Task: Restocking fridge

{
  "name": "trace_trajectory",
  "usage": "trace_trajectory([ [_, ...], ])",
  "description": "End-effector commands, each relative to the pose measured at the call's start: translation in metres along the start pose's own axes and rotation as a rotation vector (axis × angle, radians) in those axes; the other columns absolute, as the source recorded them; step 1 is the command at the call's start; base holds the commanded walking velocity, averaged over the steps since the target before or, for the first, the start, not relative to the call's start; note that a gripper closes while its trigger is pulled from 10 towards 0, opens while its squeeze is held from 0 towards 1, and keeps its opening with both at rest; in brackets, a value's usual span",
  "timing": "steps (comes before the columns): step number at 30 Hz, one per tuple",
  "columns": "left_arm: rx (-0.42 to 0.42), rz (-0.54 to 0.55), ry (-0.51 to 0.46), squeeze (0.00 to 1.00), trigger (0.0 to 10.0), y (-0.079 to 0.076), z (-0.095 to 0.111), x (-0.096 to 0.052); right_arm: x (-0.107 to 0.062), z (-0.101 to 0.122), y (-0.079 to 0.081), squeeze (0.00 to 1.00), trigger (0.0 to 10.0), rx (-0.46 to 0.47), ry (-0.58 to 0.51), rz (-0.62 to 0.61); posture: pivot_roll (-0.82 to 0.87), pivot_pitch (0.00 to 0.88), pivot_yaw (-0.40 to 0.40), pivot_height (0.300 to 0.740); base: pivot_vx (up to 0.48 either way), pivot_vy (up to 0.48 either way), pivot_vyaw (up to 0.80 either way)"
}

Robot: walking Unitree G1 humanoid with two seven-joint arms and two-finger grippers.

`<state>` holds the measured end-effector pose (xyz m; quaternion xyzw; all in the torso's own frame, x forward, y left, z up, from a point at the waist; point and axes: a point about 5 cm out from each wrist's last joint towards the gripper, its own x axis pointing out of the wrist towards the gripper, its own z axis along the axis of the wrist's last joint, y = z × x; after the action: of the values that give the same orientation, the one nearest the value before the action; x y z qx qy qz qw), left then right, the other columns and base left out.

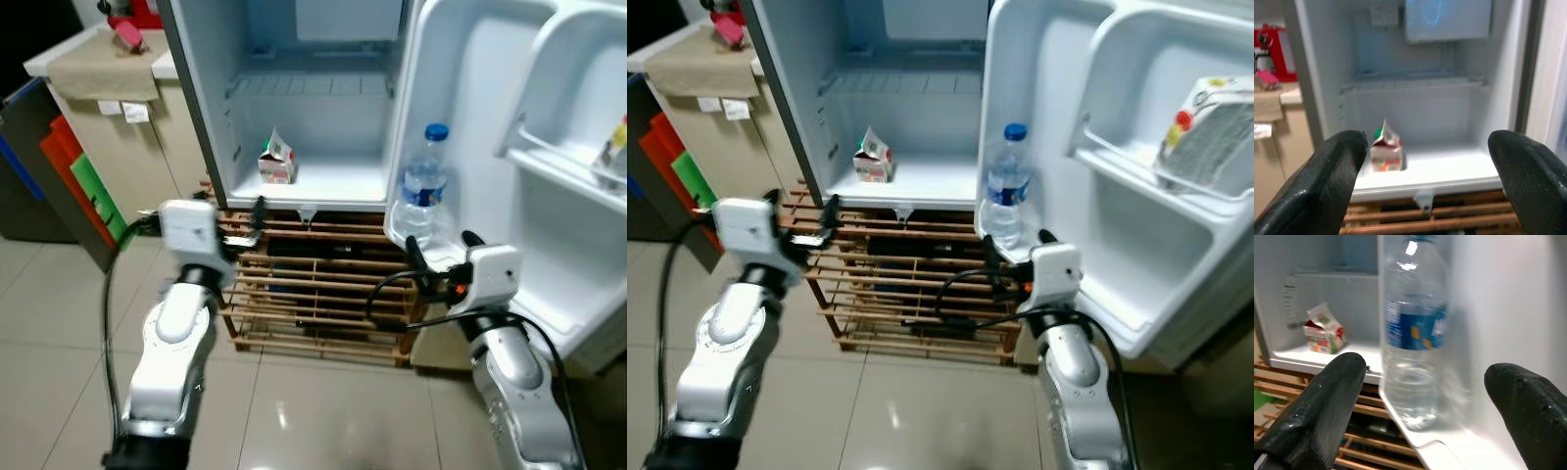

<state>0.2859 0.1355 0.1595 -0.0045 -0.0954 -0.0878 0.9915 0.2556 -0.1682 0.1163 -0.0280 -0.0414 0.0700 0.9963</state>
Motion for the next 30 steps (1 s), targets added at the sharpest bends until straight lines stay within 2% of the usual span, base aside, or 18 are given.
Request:
trace_trajectory([
  [1,0.009,0.018,0.019,0.00,10.0,0.0068,-0.0032,-0.0010,0.0020,0.0040,0.0058,0.00,10.0,0.005,-0.022,0.018,-0.14,0.000,0.049,0.740,0.000,0.000,0.00],
  [8,0.013,0.010,0.023,0.00,10.0,0.0067,-0.0040,-0.0018,0.0005,0.0032,0.0060,0.00,10.0,0.005,-0.017,0.014,-0.14,0.000,0.052,0.740,0.000,0.000,0.00],
  [11,0.021,0.022,0.068,0.00,10.0,0.0068,-0.0099,0.0009,0.0000,0.0022,0.0071,0.00,10.0,0.007,-0.014,0.018,-0.14,0.000,0.052,0.740,0.000,0.000,0.00],
  [13,-0.007,0.031,0.082,0.00,10.0,0.0074,-0.0113,0.0026,-0.0012,0.0012,0.0073,0.00,10.0,0.011,-0.008,0.017,-0.14,0.000,0.050,0.740,0.000,0.000,0.00],
  [23,-0.027,0.025,0.065,0.00,10.0,0.0082,-0.0079,0.0025,-0.0023,0.0007,0.0068,0.00,10.0,0.012,-0.001,0.016,-0.14,0.000,0.049,0.740,0.000,0.000,0.00],
  [30,-0.035,0.031,0.062,0.00,10.0,0.0086,-0.0071,0.0043,-0.0009,0.0003,0.0066,0.00,10.0,0.011,0.001,0.020,-0.14,0.000,0.047,0.740,-0.286,-0.367,0.00],
])
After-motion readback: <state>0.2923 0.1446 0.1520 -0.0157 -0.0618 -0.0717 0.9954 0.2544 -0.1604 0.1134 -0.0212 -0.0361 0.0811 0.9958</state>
